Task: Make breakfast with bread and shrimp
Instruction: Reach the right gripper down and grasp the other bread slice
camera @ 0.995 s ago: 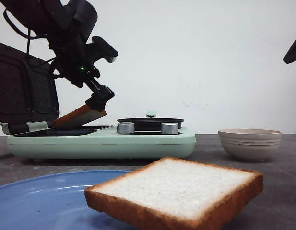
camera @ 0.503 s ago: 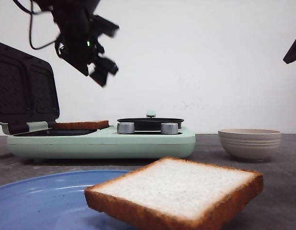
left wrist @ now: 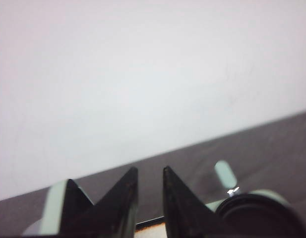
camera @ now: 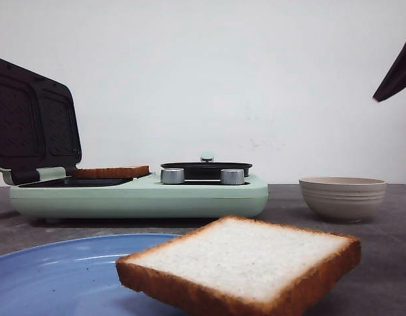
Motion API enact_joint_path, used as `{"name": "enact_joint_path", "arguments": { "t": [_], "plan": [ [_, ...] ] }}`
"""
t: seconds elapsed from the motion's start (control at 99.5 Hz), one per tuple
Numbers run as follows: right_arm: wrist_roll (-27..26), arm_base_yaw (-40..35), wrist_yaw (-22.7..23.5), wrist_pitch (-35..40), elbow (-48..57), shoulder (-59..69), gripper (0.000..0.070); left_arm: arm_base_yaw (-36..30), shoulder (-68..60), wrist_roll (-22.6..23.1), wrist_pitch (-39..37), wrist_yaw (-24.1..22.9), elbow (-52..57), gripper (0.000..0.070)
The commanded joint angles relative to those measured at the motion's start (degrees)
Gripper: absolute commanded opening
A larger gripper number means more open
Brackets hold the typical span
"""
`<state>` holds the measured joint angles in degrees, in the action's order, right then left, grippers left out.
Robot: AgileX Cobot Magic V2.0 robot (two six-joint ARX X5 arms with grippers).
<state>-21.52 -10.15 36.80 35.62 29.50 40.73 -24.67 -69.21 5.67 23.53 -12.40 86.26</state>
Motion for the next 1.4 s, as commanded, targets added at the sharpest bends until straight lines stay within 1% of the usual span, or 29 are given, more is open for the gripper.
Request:
{"name": "enact_joint_path", "arguments": {
  "t": [0.0, 0.07, 0.131, 0.231, 0.362, 0.452, 0.513, 0.784, 1.026, 1.136, 1.176, 1.207, 1.217, 1.297, 1.347, 1.388],
  "plan": [
    [-0.83, -0.28, 2.12, -0.44, 0.87, 2.16, 0.0532, -0.39, 3.74, -3.54, 2.58, 1.60, 1.33, 0.0013],
    [-0.48, -0.28, 4.33, -0.44, 0.87, 4.90, 0.0532, -0.39, 8.00, -4.76, 6.19, 2.86, 1.33, 0.0013],
    [0.15, -0.28, 5.66, -0.44, 0.87, 7.37, 0.0532, -0.39, 11.26, -4.90, 9.66, 4.09, 1.33, 0.0013],
    [2.21, -0.66, 6.78, -0.50, 0.87, 11.06, 0.0533, -0.39, 15.08, -4.90, 14.58, 5.05, 1.33, 0.0013],
    [4.33, -2.21, 8.11, -1.46, 0.87, 16.02, 0.0533, -0.48, 18.58, -4.92, 18.18, 5.07, 1.33, 0.0013],
    [4.55, -4.07, 10.58, -3.45, 0.87, 20.00, 0.0533, -0.52, 21.09, -5.16, 19.10, 5.09, 1.33, 0.0013],
    [4.55, -5.27, 11.37, -4.76, 0.87, 22.23, 0.0533, -0.70, 22.38, -5.29, 19.12, 5.20, 1.33, 0.0013],
    [4.00, -9.62, 11.21, -12.46, 0.87, 32.35, 0.0533, -2.75, 25.55, -5.22, 19.15, 5.18, 1.33, 0.0013],
    [3.93, -11.56, 11.28, -16.55, 0.87, 38.32, 0.0532, -4.02, 25.40, -5.07, 19.43, 5.20, 1.33, 0.0013],
    [3.34, -12.20, 12.02, -18.64, 0.87, 40.06, 0.0530, -4.35, 25.42, -5.05, 20.28, 5.20, 1.33, 0.0013],
    [2.78, -12.37, 13.03, -19.21, 0.87, 40.59, 0.0489, -4.35, 25.42, -5.03, 20.70, 5.18, 1.33, 0.0013],
    [2.58, -12.48, 14.08, -19.65, 0.87, 40.89, 0.0435, -4.35, 25.42, -5.05, 20.94, 5.20, 1.33, 0.0013],
    [2.51, -12.57, 14.71, -19.85, 0.87, 41.03, 0.0406, -4.35, 25.42, -5.05, 21.05, 5.20, 1.33, 0.0012],
    [2.43, -13.00, 17.27, -20.48, 0.87, 41.31, 0.0297, -4.35, 25.42, -5.05, 21.27, 5.20, 1.33, 0.0013],
    [2.27, -13.38, 18.34, -20.68, 0.87, 41.31, 0.0277, -4.35, 25.42, -5.05, 21.31, 5.20, 1.33, 0.0013],
    [2.08, -13.62, 19.32, -20.83, 0.87, 41.31, 0.0274, -4.35, 25.42, -5.05, 21.31, 5.20, 1.33, 0.0013]
  ]
}}
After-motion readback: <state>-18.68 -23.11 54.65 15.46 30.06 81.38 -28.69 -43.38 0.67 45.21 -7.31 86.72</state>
